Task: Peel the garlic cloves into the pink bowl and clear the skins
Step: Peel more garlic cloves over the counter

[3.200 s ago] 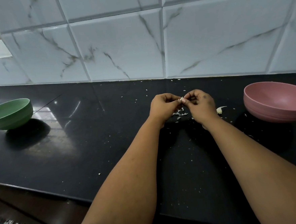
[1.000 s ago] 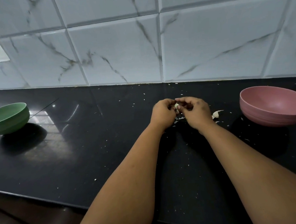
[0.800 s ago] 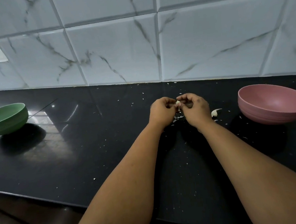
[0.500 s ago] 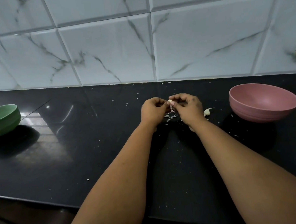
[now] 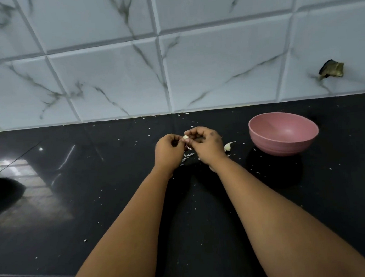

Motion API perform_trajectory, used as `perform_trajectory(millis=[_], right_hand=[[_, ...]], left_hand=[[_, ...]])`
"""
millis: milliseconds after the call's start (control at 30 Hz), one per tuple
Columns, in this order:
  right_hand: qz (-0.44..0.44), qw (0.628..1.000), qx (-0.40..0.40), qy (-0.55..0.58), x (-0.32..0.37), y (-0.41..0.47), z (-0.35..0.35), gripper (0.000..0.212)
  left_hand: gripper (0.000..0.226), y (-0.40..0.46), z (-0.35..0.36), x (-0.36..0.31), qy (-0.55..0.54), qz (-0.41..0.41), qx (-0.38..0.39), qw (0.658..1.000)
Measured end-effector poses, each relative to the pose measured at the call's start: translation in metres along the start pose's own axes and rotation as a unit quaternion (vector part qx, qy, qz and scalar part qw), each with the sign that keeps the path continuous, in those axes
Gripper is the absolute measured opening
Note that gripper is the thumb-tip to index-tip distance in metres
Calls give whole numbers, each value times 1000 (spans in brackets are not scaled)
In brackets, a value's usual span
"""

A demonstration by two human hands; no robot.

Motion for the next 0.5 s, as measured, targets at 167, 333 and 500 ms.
perform_trajectory(millis=[167,333,500], right_hand=[[28,999,-28,20,4,-1,-20,17],[61,997,-33,29,13,2,-39,14],[59,998,-16,15,22,8,-58,16]], left_hand=[[7,-11,7,-21,9,38,-5,999],[10,-19,20,-50,77,86,-5,993],[13,-29,32,-64,45,72,6,996]])
Point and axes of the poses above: each hand's wrist, its own y-axis towards the middle knuckle, its own z-axis out of the palm, x = y × z, the point moved 9 cm from there along y, towards the middle knuckle, and after that the axes turned 12 degrees about -x, right-handed, at the moved point
